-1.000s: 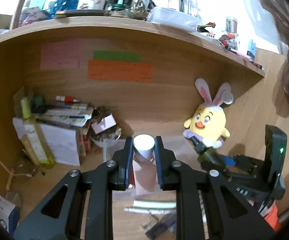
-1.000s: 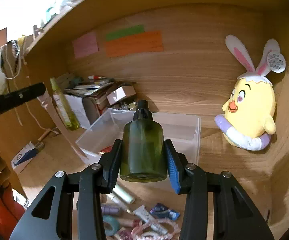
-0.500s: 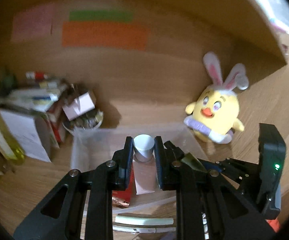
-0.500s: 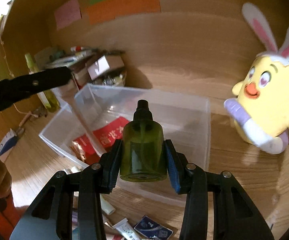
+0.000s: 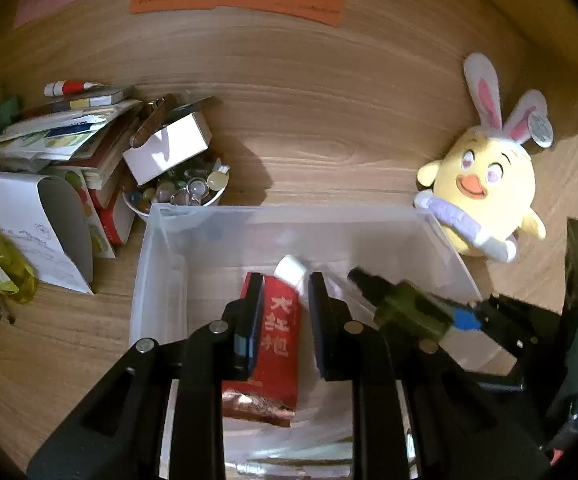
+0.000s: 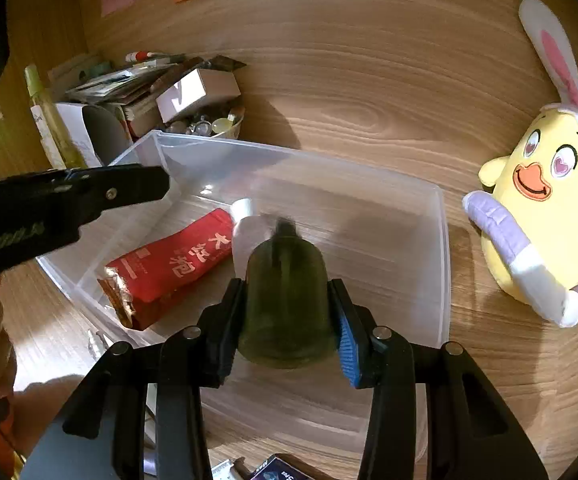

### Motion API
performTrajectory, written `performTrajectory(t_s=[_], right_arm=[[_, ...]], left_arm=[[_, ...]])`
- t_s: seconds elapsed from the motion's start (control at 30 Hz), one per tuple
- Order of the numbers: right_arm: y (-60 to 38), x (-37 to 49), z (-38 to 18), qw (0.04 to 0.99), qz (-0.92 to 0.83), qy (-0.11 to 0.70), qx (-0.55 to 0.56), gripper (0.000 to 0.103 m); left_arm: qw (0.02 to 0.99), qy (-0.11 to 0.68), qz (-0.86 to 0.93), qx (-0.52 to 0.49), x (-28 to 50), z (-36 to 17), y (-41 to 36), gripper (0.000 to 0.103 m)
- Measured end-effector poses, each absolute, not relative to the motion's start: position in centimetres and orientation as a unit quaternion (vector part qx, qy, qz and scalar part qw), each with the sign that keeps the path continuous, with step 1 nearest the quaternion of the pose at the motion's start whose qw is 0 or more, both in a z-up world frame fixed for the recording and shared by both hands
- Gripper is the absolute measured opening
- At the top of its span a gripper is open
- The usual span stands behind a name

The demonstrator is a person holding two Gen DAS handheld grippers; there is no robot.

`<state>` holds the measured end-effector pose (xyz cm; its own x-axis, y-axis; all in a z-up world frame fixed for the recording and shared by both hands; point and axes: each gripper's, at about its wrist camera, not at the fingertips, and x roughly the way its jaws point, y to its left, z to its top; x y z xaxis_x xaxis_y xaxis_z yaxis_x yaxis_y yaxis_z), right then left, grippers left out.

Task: Organize objects
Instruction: 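Place pink tube in bin with left tool while right tool places green bottle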

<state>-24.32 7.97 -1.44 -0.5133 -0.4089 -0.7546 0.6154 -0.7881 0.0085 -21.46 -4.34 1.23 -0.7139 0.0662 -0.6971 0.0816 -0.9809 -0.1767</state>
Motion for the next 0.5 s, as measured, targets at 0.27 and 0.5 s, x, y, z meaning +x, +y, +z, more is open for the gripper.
performTrajectory(t_s=[0.27, 0.5], right_arm=[[8.6, -22.9, -0.2, 0.288, -0.870, 0.141, 0.375, 0.056], [10.8, -19.5, 2.2, 0.292, -0.883, 0.129, 0.343, 0.069]], left_arm=[[-0.014, 0.072, -0.929, 0.364, -17.9, 2.0, -3.5, 0.056], [-0.017, 0.042, -0.937, 0.347, -13.2, 2.6, -2.7, 0.077]])
